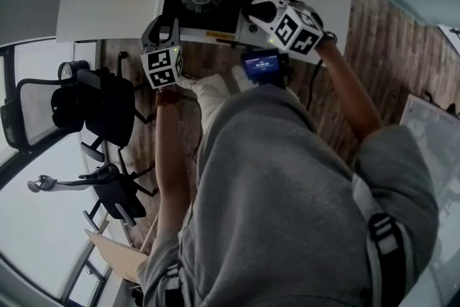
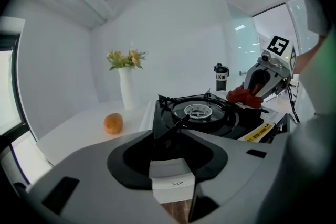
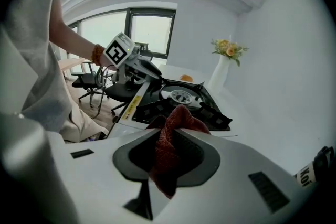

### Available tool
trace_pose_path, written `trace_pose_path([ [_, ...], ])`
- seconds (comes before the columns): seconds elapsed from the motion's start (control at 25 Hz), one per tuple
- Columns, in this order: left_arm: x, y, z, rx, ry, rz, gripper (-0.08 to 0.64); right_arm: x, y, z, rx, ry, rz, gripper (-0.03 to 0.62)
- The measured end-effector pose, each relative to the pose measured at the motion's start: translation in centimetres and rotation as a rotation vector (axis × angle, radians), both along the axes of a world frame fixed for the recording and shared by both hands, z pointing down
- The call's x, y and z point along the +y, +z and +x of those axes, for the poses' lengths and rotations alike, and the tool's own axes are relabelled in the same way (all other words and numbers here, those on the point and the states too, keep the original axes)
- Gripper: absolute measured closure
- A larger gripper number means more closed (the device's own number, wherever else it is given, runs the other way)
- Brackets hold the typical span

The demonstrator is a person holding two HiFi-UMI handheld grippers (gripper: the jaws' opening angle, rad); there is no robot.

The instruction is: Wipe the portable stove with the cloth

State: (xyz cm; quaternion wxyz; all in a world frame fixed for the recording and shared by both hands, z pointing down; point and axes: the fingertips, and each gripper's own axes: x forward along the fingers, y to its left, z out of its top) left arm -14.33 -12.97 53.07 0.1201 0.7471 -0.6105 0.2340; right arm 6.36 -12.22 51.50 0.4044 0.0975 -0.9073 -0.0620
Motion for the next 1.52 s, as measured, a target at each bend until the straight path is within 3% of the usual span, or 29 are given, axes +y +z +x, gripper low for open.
trace_pose_path([
  [0.28, 0.0, -0.1, 0.1, 0.003, -0.004, -0.004, 0.394, 3.9, -0.1, -0.3, 0.009, -0.084, -0.022, 0.508],
  [0.6, 0.1, -0.1, 0.0, 0.011, -0.003, -0.007, 0.394, 6.2, -0.3, 0.1, -0.037, -0.151, -0.130, 0.508],
  [0.68, 0.2, 0.0, 0.0, 0.015, 0.001, -0.012, 0.394, 7.1, -1.0, 0.5, -0.064, -0.219, -0.165, 0.508],
  [0.76, 0.2, 0.1, 0.1, 0.020, 0.012, -0.016, 0.394, 7.1, -2.7, 0.9, -0.151, -0.234, -0.236, 0.503],
  [0.84, 0.1, 0.2, 0.2, 0.025, 0.024, -0.014, 0.394, 4.4, -5.0, 1.2, -0.281, -0.131, -0.255, 0.497],
  [0.96, 0.1, 0.1, 0.2, 0.025, 0.027, 0.000, 0.394, -3.3, -6.4, 2.8, -0.412, 0.182, -0.163, 0.495],
  [1.04, 0.2, 0.2, 0.0, 0.025, 0.030, 0.003, 0.394, -8.4, -5.0, 4.7, -0.391, 0.411, -0.074, 0.495],
  [1.12, 0.1, 0.3, -0.2, 0.026, 0.035, -0.001, 0.394, -11.5, -2.8, 5.9, -0.326, 0.547, -0.027, 0.495],
  [1.32, 0.0, 0.3, 0.0, 0.026, 0.049, -0.003, 0.394, -13.1, -0.3, 4.9, -0.248, 0.594, -0.059, 0.495],
  [1.52, 0.0, 0.3, 0.3, 0.026, 0.045, 0.006, 0.394, -12.2, 0.1, 2.0, -0.107, 0.488, -0.102, 0.499],
])
